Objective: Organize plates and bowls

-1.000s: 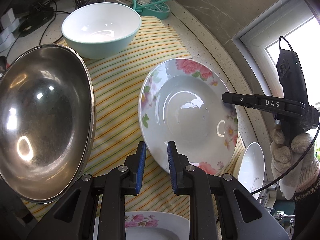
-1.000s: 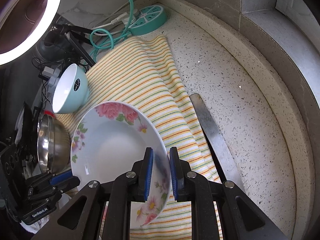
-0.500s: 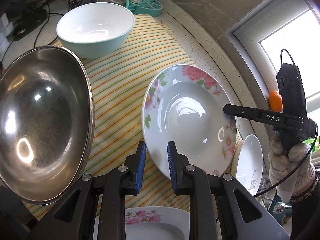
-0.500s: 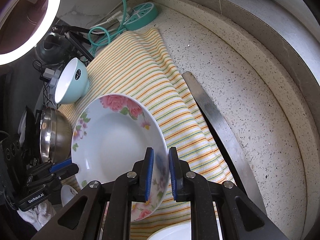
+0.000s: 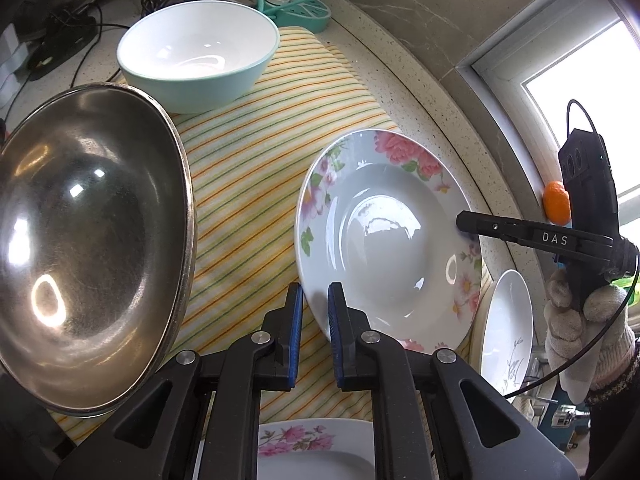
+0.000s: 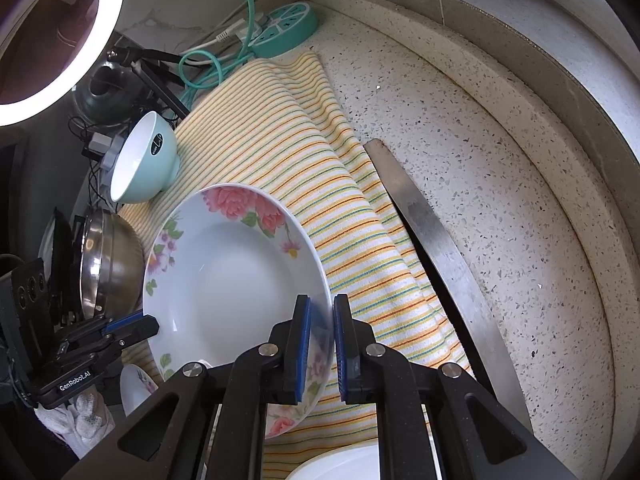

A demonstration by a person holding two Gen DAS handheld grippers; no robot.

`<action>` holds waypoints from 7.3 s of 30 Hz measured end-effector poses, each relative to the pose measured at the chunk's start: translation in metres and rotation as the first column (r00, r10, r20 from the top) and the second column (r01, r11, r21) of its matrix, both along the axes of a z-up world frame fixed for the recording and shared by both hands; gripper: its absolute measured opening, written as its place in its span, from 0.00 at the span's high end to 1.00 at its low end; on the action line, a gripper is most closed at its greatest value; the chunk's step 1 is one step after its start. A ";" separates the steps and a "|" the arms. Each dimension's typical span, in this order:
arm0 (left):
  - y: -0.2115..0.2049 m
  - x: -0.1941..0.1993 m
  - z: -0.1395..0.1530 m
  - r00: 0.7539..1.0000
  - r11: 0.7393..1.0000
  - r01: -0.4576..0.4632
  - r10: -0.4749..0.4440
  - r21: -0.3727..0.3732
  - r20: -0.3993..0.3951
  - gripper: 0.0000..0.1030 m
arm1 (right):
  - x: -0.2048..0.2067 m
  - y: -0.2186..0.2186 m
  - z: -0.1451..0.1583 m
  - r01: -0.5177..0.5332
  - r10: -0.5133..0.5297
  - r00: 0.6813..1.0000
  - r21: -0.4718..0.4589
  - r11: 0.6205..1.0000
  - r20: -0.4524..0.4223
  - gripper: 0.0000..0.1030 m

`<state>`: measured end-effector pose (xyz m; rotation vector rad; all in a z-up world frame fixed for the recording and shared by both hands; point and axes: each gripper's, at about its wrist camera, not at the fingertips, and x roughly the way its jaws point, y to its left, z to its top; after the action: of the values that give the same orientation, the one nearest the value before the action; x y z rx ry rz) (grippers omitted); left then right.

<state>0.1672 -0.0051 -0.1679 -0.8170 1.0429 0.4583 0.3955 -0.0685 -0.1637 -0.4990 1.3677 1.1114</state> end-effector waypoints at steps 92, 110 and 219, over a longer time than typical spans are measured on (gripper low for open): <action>-0.012 -0.085 0.045 0.938 0.941 0.334 -0.337 0.047 0.079 0.90 | -0.162 -0.119 0.029 0.409 -0.406 0.912 0.108 0.906 -0.052 0.90; -0.021 -0.109 0.030 0.905 0.906 0.424 -0.424 0.019 0.039 0.90 | -0.203 -0.147 0.017 0.482 -0.477 0.876 0.118 0.868 -0.069 0.90; -0.021 -0.102 0.094 0.750 0.752 0.635 -0.655 0.174 0.092 0.87 | -0.303 -0.249 0.062 0.785 -0.835 0.535 0.287 0.548 0.131 0.59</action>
<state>0.0650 -0.0263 -0.0744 -0.3164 1.0704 -0.1339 0.0924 -0.3175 -0.1022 0.1801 1.0364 0.3490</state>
